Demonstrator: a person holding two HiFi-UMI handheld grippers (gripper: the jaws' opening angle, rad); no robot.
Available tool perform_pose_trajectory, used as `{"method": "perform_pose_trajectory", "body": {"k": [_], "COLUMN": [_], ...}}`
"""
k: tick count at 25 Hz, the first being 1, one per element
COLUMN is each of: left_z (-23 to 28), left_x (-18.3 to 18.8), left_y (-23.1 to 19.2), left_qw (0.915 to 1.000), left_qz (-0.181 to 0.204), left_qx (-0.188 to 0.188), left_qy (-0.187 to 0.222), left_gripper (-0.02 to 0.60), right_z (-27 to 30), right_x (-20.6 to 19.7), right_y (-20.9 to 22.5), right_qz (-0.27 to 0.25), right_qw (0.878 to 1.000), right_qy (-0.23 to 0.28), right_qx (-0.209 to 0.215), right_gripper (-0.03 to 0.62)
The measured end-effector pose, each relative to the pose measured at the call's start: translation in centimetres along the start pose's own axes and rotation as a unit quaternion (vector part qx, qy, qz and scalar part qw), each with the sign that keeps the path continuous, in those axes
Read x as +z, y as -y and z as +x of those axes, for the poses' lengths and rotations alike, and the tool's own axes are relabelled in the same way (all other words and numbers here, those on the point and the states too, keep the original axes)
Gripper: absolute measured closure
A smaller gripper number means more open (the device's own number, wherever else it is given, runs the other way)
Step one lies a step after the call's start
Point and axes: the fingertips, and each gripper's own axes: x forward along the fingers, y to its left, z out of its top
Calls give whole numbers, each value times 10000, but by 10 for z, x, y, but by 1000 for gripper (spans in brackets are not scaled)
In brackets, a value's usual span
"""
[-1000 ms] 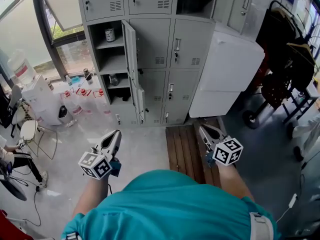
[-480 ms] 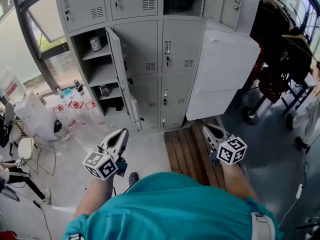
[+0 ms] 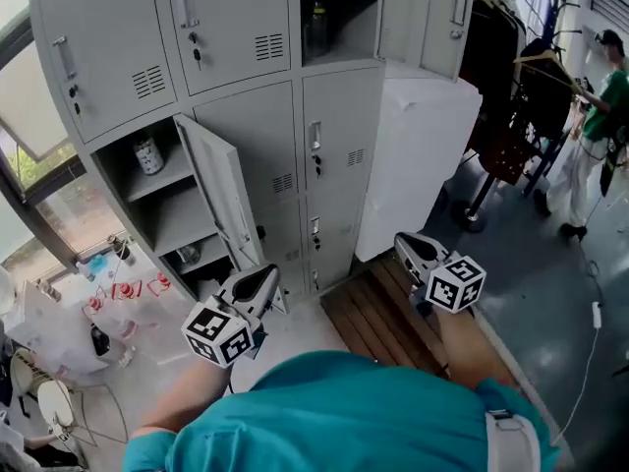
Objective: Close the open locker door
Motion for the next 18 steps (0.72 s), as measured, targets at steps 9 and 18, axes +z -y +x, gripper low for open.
{"method": "perform_pose_trajectory", "body": {"k": [9,18], "left_z": [115,287], "left_x": [35,92], "left_y": [3,20], "left_qw": [9925,9957], "left_qz": [57,35], "left_qx": [-1220,-856], "left_qy": [-57,340], "left_gripper": [578,578], "right_z": [18,-8], "right_x": [61,144], "right_y": [63,199], "right_qz": [-29,-403], "right_qw": [9963,9935], "right_qy": [266,652], "right_qx": [-817,-844], "right_gripper": [595,595]}}
